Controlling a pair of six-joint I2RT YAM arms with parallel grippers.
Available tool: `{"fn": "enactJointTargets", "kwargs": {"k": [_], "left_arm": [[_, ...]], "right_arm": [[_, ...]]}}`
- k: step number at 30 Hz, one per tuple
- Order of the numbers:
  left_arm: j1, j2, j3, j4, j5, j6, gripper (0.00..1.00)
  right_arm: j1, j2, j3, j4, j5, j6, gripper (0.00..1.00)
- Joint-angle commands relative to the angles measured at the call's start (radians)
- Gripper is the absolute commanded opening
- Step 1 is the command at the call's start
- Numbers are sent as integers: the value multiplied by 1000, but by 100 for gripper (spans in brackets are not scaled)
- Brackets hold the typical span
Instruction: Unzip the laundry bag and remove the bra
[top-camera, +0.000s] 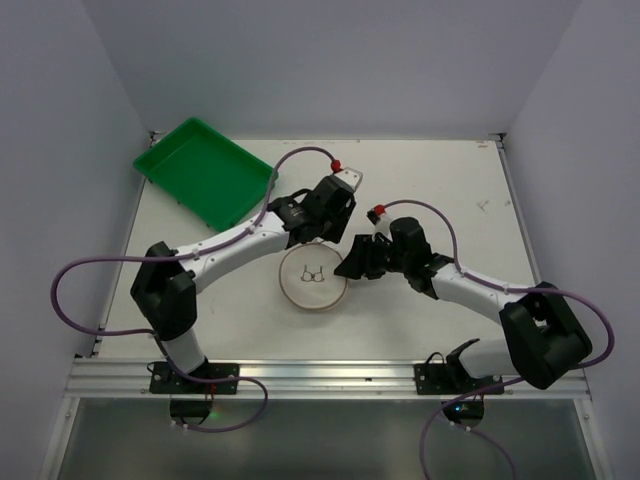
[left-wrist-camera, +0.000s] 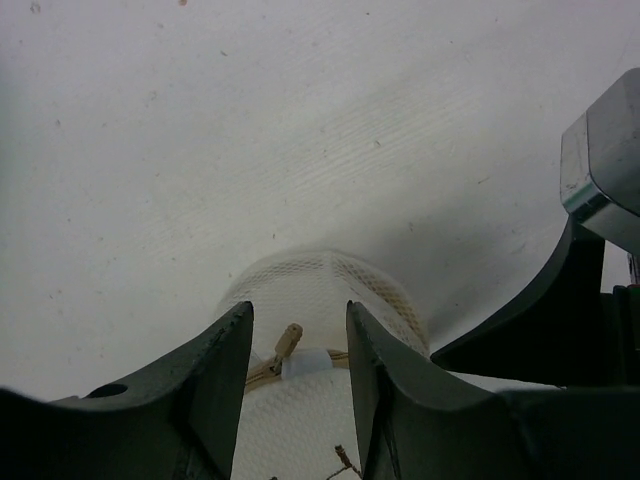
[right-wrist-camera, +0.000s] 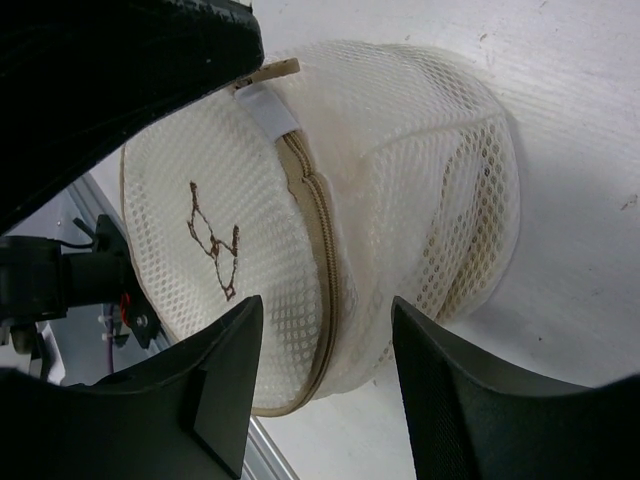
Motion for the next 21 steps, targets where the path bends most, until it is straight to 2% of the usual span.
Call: {"fn": "enactJointTargets", "kwargs": {"k": [1, 15, 21], "left_arm": [[-5, 17, 36, -7, -5, 24, 46], [-5, 120, 91, -111, -70, 24, 38], [-5, 114, 85, -135, -53, -1, 37]], "right_arm": [[1, 5, -11, 46, -22, -1, 56], [-1, 1, -22, 48, 5, -10, 55], [1, 12, -25, 60, 11, -7, 55]]}}
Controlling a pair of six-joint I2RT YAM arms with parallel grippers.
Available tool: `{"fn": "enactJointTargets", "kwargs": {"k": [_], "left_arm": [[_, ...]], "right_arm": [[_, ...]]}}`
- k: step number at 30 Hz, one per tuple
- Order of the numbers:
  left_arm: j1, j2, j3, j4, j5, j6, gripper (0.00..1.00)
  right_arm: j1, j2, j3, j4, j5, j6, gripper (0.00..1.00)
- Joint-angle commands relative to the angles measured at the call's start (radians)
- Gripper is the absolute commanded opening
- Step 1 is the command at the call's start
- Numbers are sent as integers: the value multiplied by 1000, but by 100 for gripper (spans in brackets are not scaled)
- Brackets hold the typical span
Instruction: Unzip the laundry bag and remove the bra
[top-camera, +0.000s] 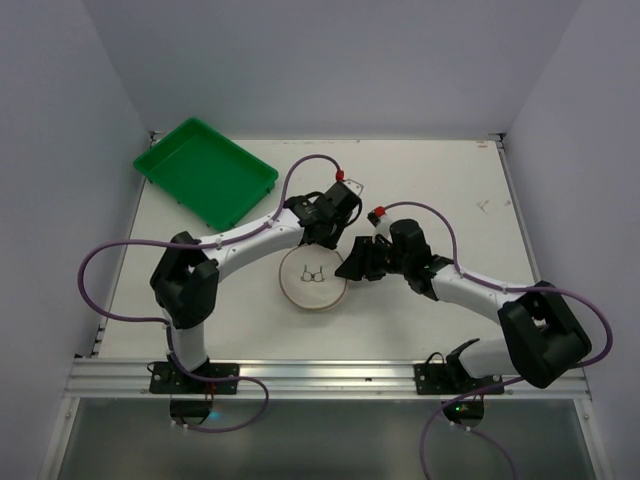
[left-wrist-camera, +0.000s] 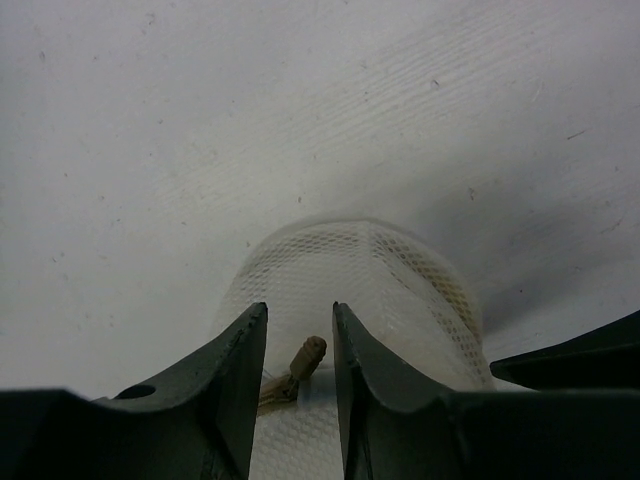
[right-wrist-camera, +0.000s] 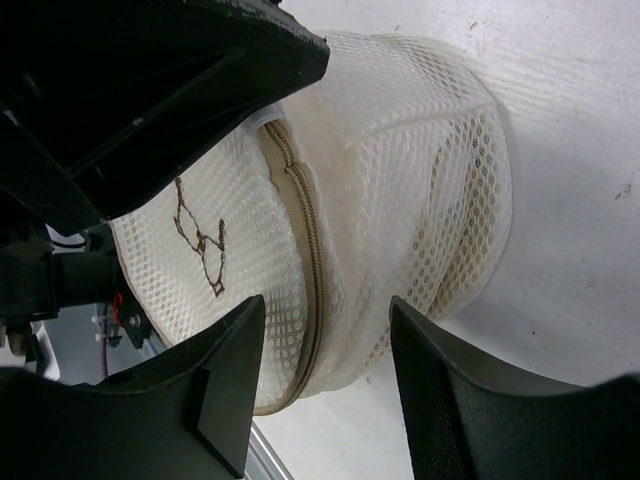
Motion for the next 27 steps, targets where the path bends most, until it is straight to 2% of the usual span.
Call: {"fn": "enactJointTargets", "kwargs": {"k": [1, 4, 8, 11, 12, 14, 15, 19, 24, 27], "left_arm": [[-2, -10, 31, -29, -15, -9, 36], [-2, -18, 21, -39, -12, -27, 31], [-2, -38, 4, -37, -11, -46, 18], [-2, -56, -4, -39, -27, -65, 8], [-2, -59, -4, -39, -44, -72, 6], [-1, -73, -10, -39, -67, -93, 0], [2, -87, -10, -40, -79, -101, 0], [48, -145, -53, -40, -114, -179, 0], [148, -285, -186, 46, -61, -242, 0], [177, -342, -234, 93, -41, -266, 0]], "right_arm": [[1, 16, -2, 51, 3, -5, 55], [1, 19, -4, 62, 3, -4, 53], [1, 23, -2, 68, 5, 0, 45], [1, 17, -5, 74, 16, 6, 26], [-1, 8, -11, 74, 22, 9, 14], [1, -9, -20, 71, 57, 15, 2], [1, -39, -31, 71, 74, 26, 0], [-1, -134, -100, 60, 181, 70, 0], [1, -268, -206, 37, 351, 188, 0], [2, -354, -257, 42, 376, 239, 0]]}}
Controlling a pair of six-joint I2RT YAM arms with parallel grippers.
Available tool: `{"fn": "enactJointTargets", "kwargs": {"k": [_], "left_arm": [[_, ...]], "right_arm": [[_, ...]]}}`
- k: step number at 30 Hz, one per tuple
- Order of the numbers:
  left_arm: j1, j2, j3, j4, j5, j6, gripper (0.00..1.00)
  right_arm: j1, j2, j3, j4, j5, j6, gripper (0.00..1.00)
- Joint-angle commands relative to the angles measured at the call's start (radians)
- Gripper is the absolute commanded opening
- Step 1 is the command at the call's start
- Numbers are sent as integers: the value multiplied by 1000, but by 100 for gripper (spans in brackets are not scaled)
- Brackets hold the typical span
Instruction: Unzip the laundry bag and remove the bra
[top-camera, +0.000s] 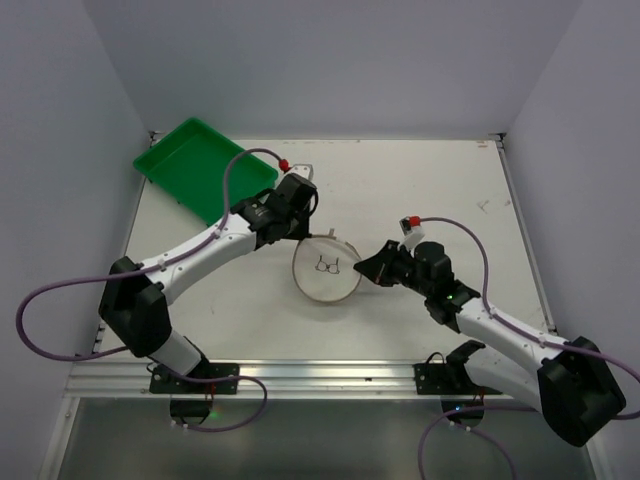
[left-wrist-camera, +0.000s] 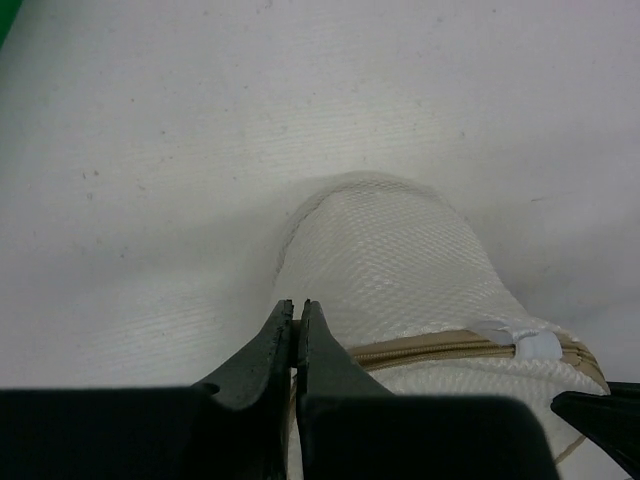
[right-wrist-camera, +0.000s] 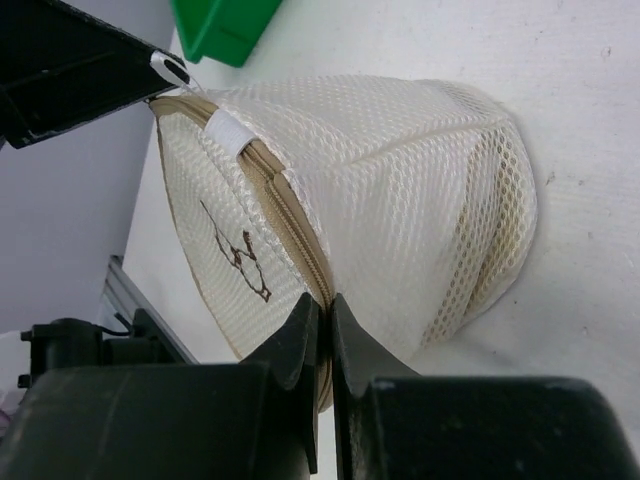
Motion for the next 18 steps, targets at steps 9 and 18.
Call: {"fn": "enactJointTargets", "kwargs": {"k": [9, 18], "left_arm": [[25, -117, -79, 230, 110, 141, 0], [-24, -140, -53, 236, 248, 370, 0]], "right_arm": [[0, -61, 79, -221, -49, -215, 75], [0, 121, 458, -440, -193, -566, 99]]}}
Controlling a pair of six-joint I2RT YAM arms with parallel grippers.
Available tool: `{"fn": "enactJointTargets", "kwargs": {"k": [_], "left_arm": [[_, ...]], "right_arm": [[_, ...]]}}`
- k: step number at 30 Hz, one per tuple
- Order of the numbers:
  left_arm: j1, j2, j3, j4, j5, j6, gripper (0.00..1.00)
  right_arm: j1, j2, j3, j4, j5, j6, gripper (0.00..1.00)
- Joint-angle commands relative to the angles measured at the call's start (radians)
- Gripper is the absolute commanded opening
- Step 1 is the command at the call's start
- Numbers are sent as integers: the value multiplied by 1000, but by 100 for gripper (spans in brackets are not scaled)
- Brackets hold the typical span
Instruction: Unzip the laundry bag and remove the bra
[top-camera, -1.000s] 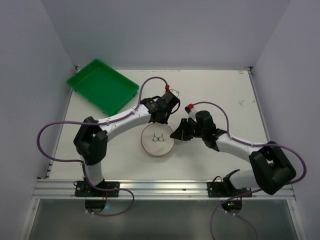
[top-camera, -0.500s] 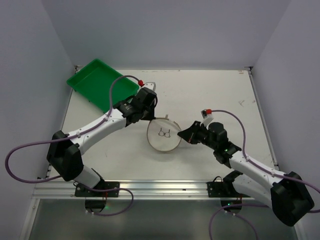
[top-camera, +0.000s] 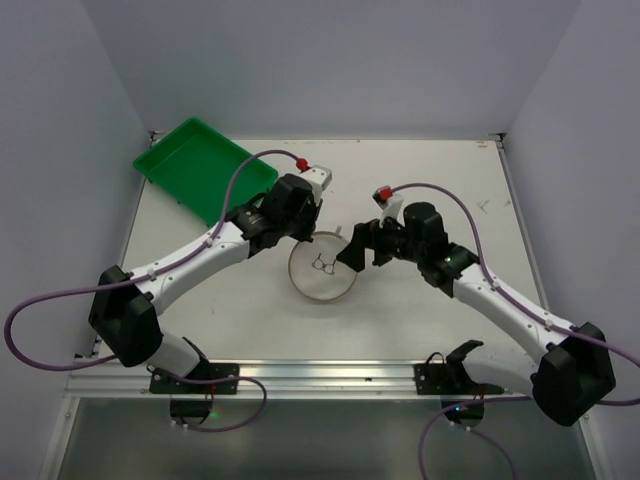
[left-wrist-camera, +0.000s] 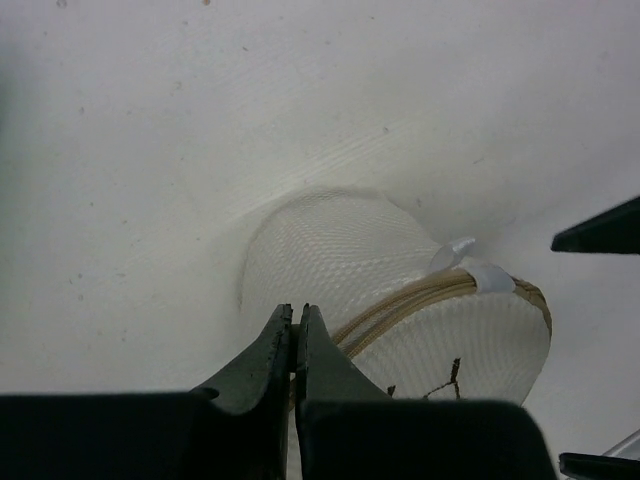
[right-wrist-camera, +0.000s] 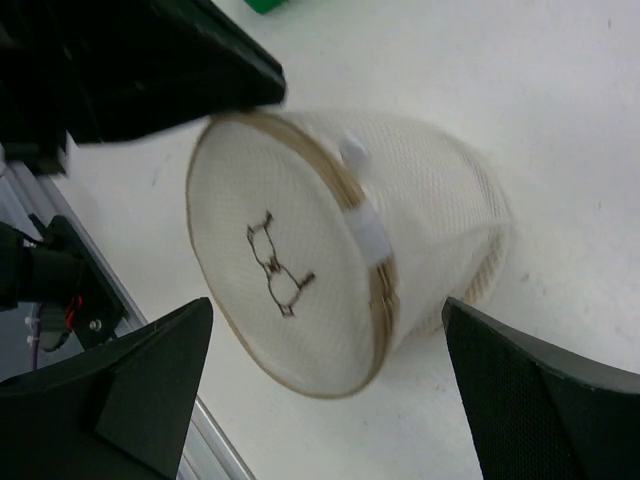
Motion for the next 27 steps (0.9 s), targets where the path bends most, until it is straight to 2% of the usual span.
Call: {"fn": "enactJointTargets", "kwargs": {"k": [1, 2, 7, 11, 12, 14, 17, 18, 19, 25, 27], "left_arm": [[-16, -55, 29, 61, 85, 111, 0], [-19, -58, 27, 63, 93, 115, 0], [-21, -76, 32, 67, 89, 134, 0], [-21, -96, 41, 72, 72, 121, 0], [-21, -99, 47, 66, 64, 105, 0], [-21, -115, 39, 56, 52, 88, 0], [-19, -135, 27, 61, 21, 49, 0], [-19, -141, 18, 66, 1, 25, 0], [-15, -145, 13, 66, -10, 11, 0], [45, -183, -69, 30, -132, -121, 0], [77, -199, -125, 20, -158, -199, 0]], "right_arm": [[-2, 96, 183, -96, -92, -188, 99], [-3, 131, 265, -110, -98, -215, 99], [-2, 329, 426, -179, -187, -303, 98], [-2, 391, 447, -173, -257, -338, 86], [-2, 396, 443, -173, -267, -340, 74], [-2, 394, 411, -159, -305, -338, 64], [-2, 383, 362, -99, -345, -306, 36], [-2, 371, 328, -75, -346, -296, 10], [-3, 364, 311, -62, -342, -283, 0], [-29, 161, 89, 111, -86, -113, 0], [-34, 92, -12, 158, 42, 12, 0]]}}
